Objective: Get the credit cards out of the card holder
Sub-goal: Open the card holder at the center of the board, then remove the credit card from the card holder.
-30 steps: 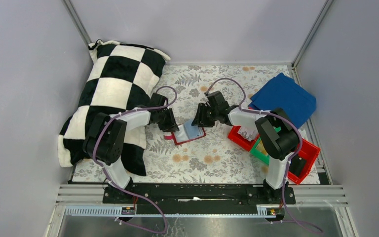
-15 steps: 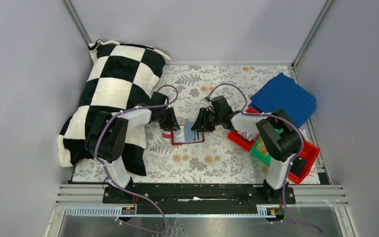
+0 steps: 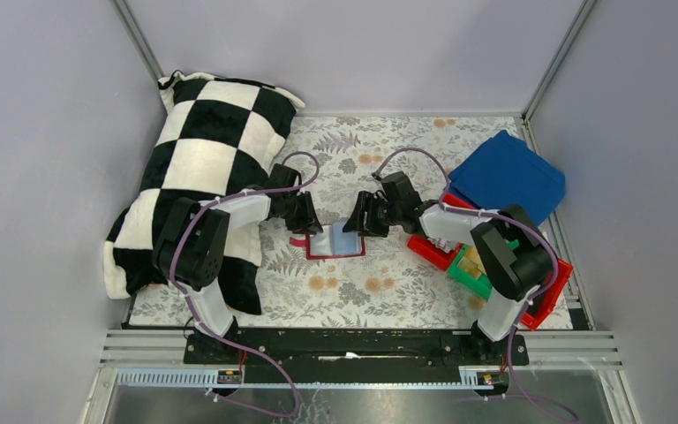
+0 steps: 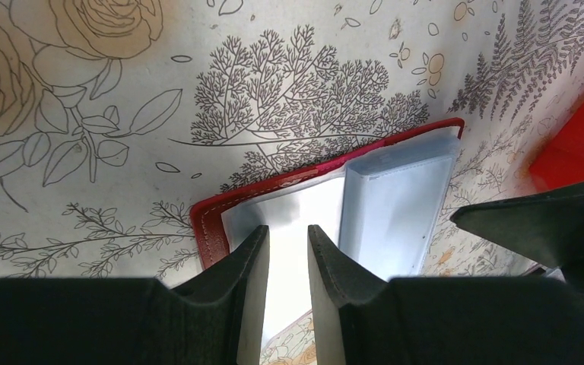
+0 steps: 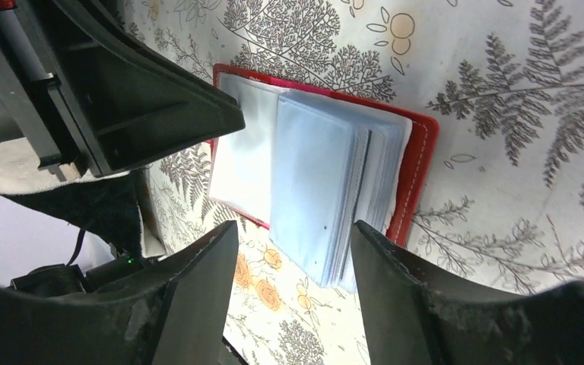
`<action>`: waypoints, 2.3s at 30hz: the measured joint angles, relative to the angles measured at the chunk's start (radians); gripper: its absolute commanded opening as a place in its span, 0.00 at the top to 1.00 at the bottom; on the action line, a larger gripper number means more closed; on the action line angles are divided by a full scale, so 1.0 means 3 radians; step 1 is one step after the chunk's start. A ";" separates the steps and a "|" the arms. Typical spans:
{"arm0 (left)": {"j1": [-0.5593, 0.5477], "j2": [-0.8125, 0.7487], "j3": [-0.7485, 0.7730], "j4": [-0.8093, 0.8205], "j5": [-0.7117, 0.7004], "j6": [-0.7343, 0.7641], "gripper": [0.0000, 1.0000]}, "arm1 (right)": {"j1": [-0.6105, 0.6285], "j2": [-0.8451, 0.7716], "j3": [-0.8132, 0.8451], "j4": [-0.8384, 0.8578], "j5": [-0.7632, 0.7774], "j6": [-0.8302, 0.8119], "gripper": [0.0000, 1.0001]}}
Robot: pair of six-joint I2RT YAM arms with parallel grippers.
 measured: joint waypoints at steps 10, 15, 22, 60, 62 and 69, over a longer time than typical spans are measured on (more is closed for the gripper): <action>0.0003 0.0025 0.0033 -0.0017 0.0024 0.0011 0.70 | 0.0000 -0.0273 -0.0183 0.0062 0.0167 0.0052 0.50; 0.0001 0.0027 0.0036 -0.0018 0.0024 0.0019 0.70 | 0.0019 -0.0168 -0.0182 0.0160 0.0053 0.0095 0.52; 0.0001 0.0027 0.0036 -0.0017 0.0028 0.0024 0.70 | 0.0029 0.0072 -0.0182 0.0239 -0.0053 0.0153 0.58; -0.0211 0.0069 0.0244 -0.0270 -0.0210 0.0201 0.68 | 0.0071 -0.0065 -0.0145 -0.0072 0.0262 0.0136 0.61; -0.0228 0.0065 0.0267 -0.0327 -0.0210 0.0225 0.67 | 0.0071 -0.0107 -0.0145 -0.0111 0.0309 0.0121 0.59; -0.0313 -0.0017 0.0282 -0.0406 -0.0168 0.0230 0.69 | 0.0075 -0.0263 -0.0144 -0.0080 0.0364 0.0113 0.59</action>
